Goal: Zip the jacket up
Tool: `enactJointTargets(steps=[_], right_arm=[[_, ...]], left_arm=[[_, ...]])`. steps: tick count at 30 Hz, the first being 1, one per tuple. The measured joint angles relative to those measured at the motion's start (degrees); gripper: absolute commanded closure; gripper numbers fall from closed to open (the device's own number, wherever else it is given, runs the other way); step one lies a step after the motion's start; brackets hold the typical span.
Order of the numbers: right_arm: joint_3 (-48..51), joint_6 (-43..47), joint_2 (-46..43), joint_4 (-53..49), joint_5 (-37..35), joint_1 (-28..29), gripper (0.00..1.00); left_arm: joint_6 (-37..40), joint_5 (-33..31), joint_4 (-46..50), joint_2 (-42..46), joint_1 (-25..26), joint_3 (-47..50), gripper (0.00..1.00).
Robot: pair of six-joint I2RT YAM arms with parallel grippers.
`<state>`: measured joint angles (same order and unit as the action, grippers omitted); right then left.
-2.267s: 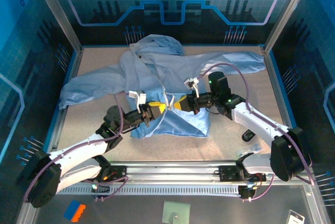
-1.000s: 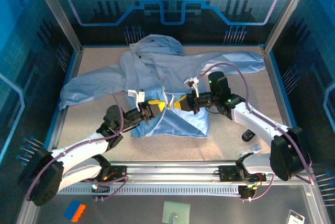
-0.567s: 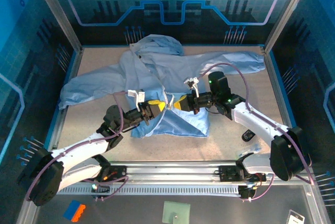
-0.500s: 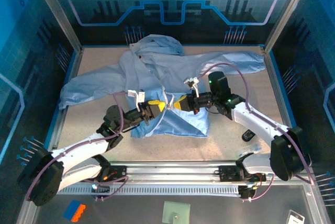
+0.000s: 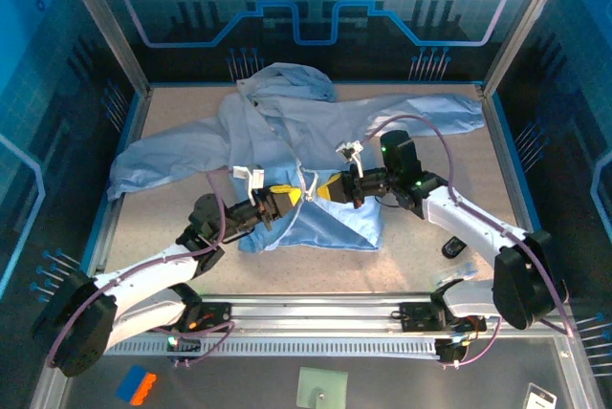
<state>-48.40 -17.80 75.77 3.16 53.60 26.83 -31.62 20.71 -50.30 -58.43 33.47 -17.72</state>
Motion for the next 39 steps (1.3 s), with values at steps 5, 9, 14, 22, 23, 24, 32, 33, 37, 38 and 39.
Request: enactJointTargets(steps=[5,9,14,22,23,24,32,33,37,38,39], right_arm=[[0.0,0.0,0.2,0.4,0.0,0.0,1.00],[0.0,-0.1,0.2,0.6,0.0,0.0,1.00],[0.0,-0.2,0.2,0.8,0.0,0.0,1.00],[0.0,-0.2,0.7,1.1,0.0,0.1,1.00],[0.0,-0.2,0.8,1.2,0.0,0.1,1.00],[0.0,-0.2,0.9,1.2,0.0,0.1,1.00],[0.0,-0.2,1.1,1.2,0.0,0.1,1.00],[0.0,-0.2,1.1,1.2,0.0,0.1,1.00],[0.0,-0.2,1.1,1.2,0.0,0.1,1.00],[0.0,-0.2,1.1,1.2,0.0,0.1,1.00],[0.0,-0.2,1.1,1.2,0.0,0.1,1.00]], left_arm=[[0.0,0.0,0.0,0.4,0.0,0.0,1.00],[0.0,0.0,0.0,0.4,0.0,0.0,1.00],[0.0,0.0,0.0,0.2,0.0,0.0,1.00],[0.0,0.0,-0.2,-0.1,0.0,0.0,1.00],[0.0,0.0,-0.2,-0.1,0.0,0.0,1.00],[0.0,0.0,-0.2,-0.1,0.0,0.0,1.00],[0.0,-0.2,-0.2,-0.1,0.0,0.0,1.00],[0.0,-0.3,-0.2,-0.1,0.0,0.0,1.00],[0.0,-0.6,-0.2,-0.1,0.0,0.0,1.00],[0.0,-0.8,-0.2,-0.1,0.0,0.0,1.00],[0.0,-0.9,-0.2,-0.1,0.0,0.0,1.00]])
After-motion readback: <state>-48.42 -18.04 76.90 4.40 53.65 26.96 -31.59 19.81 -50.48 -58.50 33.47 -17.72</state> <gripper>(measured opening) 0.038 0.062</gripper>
